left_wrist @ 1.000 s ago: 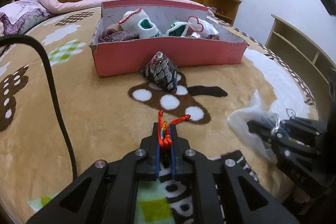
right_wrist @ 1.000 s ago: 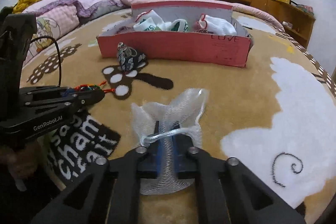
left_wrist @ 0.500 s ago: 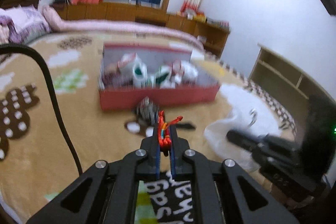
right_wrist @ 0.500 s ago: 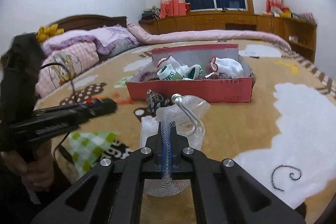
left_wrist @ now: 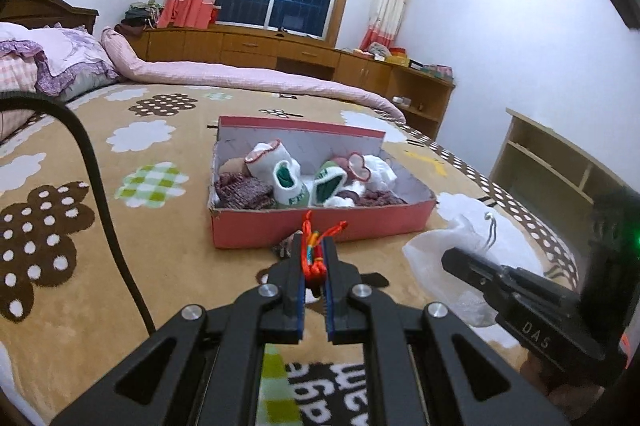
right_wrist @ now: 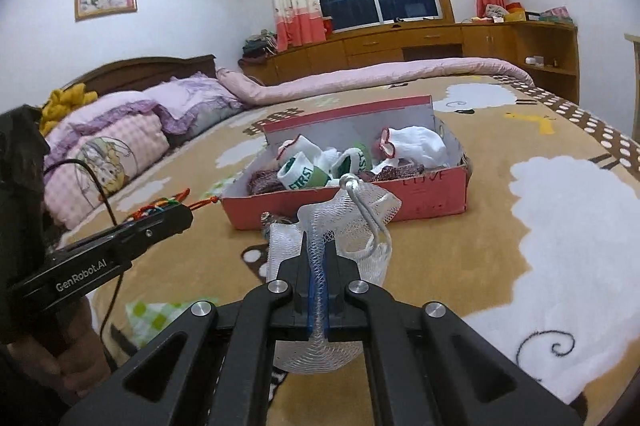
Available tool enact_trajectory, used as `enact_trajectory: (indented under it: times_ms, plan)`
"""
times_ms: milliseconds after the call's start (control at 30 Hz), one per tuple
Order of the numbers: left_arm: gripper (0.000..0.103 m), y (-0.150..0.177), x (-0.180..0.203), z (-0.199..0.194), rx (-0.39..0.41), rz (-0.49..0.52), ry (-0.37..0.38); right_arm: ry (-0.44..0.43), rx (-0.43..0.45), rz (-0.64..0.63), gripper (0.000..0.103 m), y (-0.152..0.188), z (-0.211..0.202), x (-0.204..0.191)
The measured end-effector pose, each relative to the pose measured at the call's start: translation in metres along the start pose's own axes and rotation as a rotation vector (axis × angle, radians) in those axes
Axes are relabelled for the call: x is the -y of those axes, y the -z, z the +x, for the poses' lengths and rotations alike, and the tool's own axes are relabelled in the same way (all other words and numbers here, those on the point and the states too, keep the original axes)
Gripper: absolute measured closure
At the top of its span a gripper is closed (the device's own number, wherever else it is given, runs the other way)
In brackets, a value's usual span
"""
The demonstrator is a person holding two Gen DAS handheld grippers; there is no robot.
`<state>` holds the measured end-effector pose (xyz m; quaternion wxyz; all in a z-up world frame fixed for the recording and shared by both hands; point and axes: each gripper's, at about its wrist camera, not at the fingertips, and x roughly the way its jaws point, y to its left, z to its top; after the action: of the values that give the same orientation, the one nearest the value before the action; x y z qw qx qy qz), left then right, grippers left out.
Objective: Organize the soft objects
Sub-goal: 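Carry the mesh bag and string over the red box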
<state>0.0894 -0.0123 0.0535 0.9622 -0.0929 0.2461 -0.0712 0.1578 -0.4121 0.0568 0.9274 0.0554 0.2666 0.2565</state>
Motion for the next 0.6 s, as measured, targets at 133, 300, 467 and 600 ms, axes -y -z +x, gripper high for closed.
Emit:
enact_trajectory:
  times_ms: [133,300,467,600]
  plan:
    - [0.097,-0.005,-0.002,0.002,0.024,0.01,-0.027,0.018,0.006,-0.046,0.1,-0.003,0.004,-0.006]
    - [0.097,-0.008,-0.004,0.011,0.027,0.001,-0.038,0.053,0.018,-0.042,0.1,-0.008,0.009,-0.003]
    - [0.097,-0.01,-0.003,0.021,0.025,0.026,-0.057,0.068,0.031,-0.068,0.1,-0.016,0.019,-0.004]
    - [0.097,-0.015,-0.012,0.03,-0.001,-0.002,-0.05,0.057,0.034,-0.081,0.1,-0.02,0.031,-0.006]
